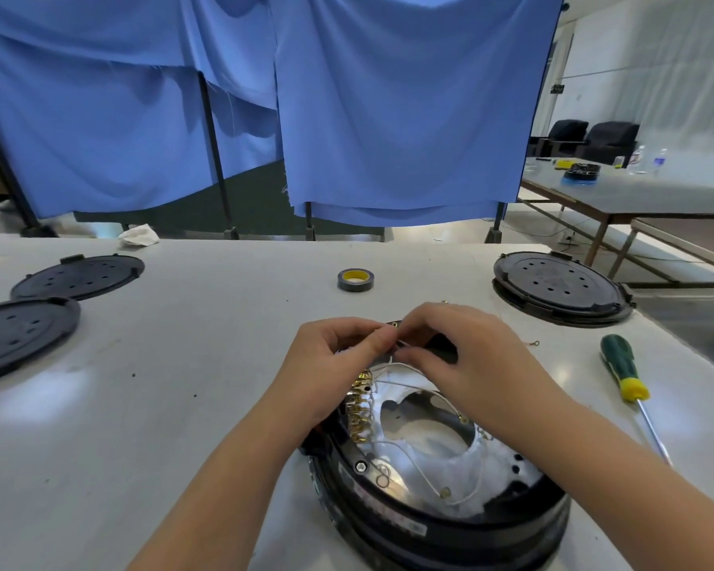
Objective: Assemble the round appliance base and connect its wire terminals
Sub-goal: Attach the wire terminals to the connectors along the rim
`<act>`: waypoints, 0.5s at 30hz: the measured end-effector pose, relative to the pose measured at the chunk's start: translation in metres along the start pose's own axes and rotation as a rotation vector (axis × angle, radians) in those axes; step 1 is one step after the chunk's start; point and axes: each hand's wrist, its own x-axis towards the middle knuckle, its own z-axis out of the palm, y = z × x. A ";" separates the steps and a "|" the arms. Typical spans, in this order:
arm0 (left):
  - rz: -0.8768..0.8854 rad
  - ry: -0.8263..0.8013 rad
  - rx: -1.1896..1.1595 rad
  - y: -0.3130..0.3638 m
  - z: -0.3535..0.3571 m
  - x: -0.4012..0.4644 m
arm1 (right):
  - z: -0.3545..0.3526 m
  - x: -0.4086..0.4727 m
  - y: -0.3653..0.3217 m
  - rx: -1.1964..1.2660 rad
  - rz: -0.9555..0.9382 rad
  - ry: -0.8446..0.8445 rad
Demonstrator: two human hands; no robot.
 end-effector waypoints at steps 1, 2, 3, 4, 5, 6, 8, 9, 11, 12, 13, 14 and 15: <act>0.002 -0.010 0.009 0.000 -0.001 0.000 | 0.001 0.001 -0.001 0.060 0.035 -0.004; 0.009 -0.016 0.016 0.000 -0.001 0.001 | 0.002 0.002 -0.001 0.115 0.070 -0.002; 0.017 -0.013 0.014 -0.001 -0.001 0.001 | 0.002 0.003 -0.001 0.164 0.103 0.000; 0.021 0.002 -0.002 -0.001 -0.001 0.001 | 0.002 0.003 0.000 0.206 0.132 0.000; 0.020 0.028 -0.030 -0.002 -0.001 0.002 | 0.003 0.004 0.000 0.238 0.154 -0.006; 0.018 0.059 -0.063 -0.002 -0.001 0.003 | 0.003 0.004 0.000 0.256 0.170 -0.023; 0.012 0.124 -0.101 -0.004 -0.002 0.006 | 0.005 0.004 0.001 0.255 0.194 -0.103; 0.007 0.152 -0.106 -0.005 -0.004 0.008 | 0.006 0.004 0.000 0.238 0.205 -0.169; -0.019 0.190 -0.123 -0.009 -0.006 0.011 | 0.010 0.004 0.000 0.182 0.212 -0.301; -0.045 0.196 -0.133 -0.010 -0.006 0.012 | 0.012 0.004 0.000 0.157 0.206 -0.347; -0.072 0.193 -0.136 -0.012 -0.006 0.012 | 0.013 0.003 -0.001 0.141 0.201 -0.372; -0.095 0.186 -0.134 -0.014 -0.005 0.012 | 0.014 0.003 -0.001 0.137 0.202 -0.378; -0.110 0.181 -0.133 -0.016 -0.004 0.011 | 0.016 0.003 -0.001 0.141 0.210 -0.371</act>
